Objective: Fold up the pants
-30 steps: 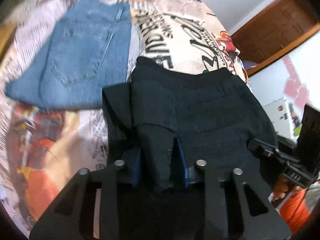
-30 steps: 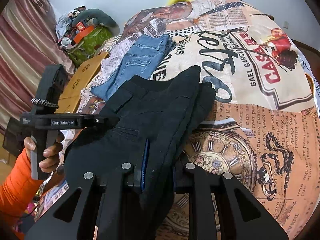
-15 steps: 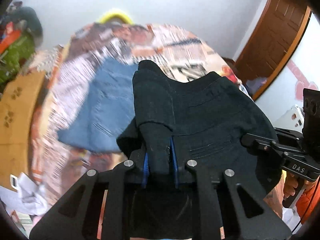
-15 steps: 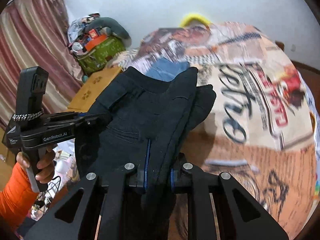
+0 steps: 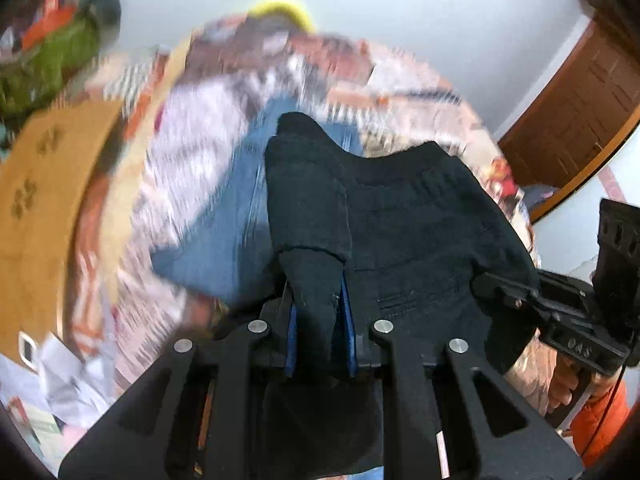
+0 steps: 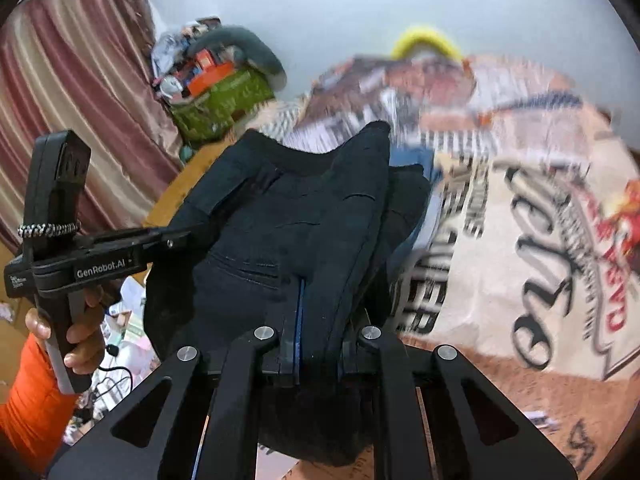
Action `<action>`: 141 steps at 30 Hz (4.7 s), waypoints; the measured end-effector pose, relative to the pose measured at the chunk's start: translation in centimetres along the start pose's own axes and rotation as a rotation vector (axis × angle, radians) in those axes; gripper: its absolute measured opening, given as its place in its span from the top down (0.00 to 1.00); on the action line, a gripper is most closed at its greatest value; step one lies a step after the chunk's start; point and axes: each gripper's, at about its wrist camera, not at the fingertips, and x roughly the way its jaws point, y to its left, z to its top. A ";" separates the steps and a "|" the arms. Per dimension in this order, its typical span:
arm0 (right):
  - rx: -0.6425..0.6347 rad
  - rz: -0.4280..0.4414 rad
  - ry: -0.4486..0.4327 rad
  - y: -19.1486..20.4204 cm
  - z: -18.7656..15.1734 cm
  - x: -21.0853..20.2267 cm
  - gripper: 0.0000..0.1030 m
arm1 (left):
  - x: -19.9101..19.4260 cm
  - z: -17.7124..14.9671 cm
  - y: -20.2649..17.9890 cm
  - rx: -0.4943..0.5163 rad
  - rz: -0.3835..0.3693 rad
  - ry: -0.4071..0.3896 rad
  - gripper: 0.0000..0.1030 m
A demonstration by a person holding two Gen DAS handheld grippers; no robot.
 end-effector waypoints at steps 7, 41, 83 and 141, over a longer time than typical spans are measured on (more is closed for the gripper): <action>0.005 0.002 0.243 -1.5 -3.8 4.8 0.83 | 4.0 -5.7 0.9 0.019 0.048 0.130 0.73; 0.126 0.076 0.342 -3.5 -4.7 7.9 0.78 | 6.9 -6.0 2.3 -0.069 -0.022 0.164 0.71; 0.166 -0.199 0.096 -5.0 1.6 9.9 0.64 | 10.1 8.0 4.4 0.059 0.254 0.003 0.32; -0.230 -0.313 -0.708 17.0 -10.3 -25.2 0.00 | -31.2 -17.6 -15.1 0.224 0.235 -0.850 0.00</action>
